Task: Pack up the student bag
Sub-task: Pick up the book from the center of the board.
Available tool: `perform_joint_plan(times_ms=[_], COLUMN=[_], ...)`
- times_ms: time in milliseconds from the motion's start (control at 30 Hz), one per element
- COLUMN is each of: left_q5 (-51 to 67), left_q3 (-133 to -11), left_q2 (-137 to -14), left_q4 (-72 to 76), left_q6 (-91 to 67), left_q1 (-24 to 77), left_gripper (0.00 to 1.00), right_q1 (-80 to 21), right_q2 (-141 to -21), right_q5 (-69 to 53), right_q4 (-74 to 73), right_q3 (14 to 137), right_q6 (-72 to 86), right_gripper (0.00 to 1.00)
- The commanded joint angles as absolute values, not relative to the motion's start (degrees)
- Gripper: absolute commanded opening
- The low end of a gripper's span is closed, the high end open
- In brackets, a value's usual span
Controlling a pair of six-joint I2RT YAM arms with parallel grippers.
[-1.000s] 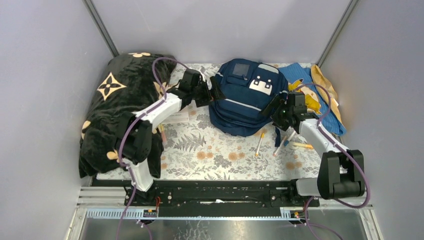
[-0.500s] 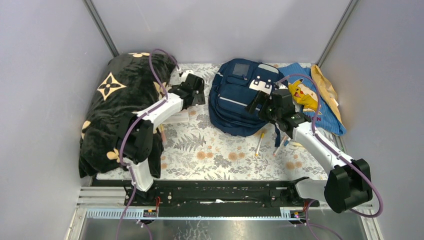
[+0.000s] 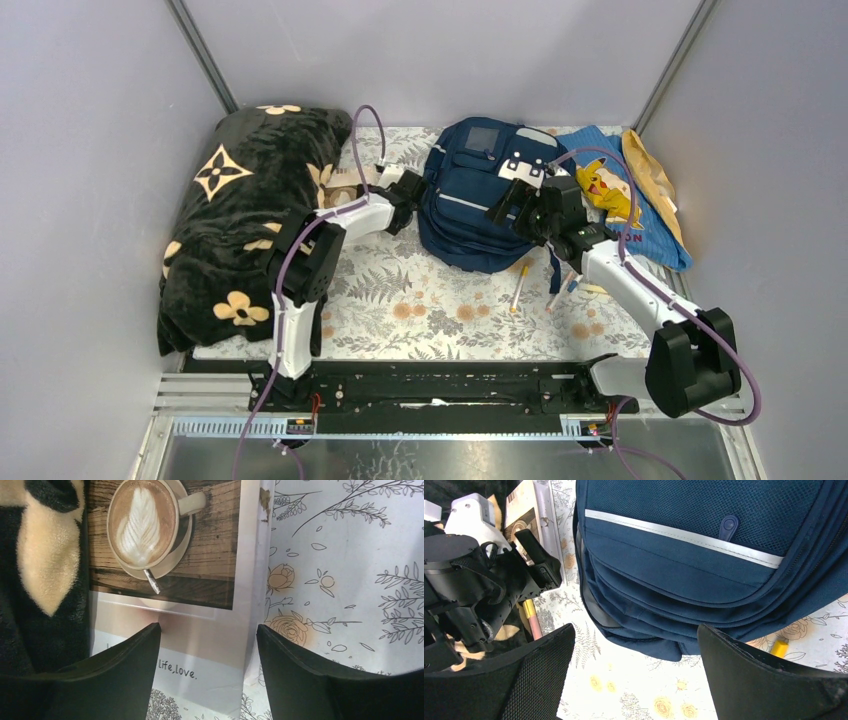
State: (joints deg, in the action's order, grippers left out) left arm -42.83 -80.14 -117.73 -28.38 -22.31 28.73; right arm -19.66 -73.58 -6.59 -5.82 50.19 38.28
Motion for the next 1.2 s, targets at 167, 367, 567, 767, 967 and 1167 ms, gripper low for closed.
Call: perform_joint_plan(times_ms=[167,367,567,767,967,1167], left_q5=[-51.4,-49.7,-43.9,-33.1,-22.7,-21.7], left_q3=[-83.1,-82.8,-82.0,-77.8,-71.9,-70.5], left_q2=[-119.2,-119.1,-114.2,-108.0,-100.1,-90.9], left_q4=[-31.2,-32.0,-32.4,-33.9,-34.3,-34.2], left_q6=[-20.8,-22.2,-24.9,-32.6,-40.2,-39.5], left_q1=[29.8,30.9,33.8,36.4,37.8,37.0], left_gripper=[0.52,0.0,0.0,0.0,0.1,0.78], right_q1=[-19.8,-19.8,-19.8,-19.8,-21.2,-26.0], right_q2=[-74.9,-75.4,-75.4,-75.5,-78.0,-82.4], right_q5=[-7.8,-7.9,-8.0,-8.1,-11.3,-8.3], right_q4=[-3.7,-3.3,-3.4,-3.4,-0.6,-5.1], right_q3=[51.1,51.1,51.1,51.2,51.1,58.0], right_q6=[38.7,38.9,38.9,38.3,40.3,38.8], right_gripper=[0.98,0.98,0.98,1.0,0.99,0.98])
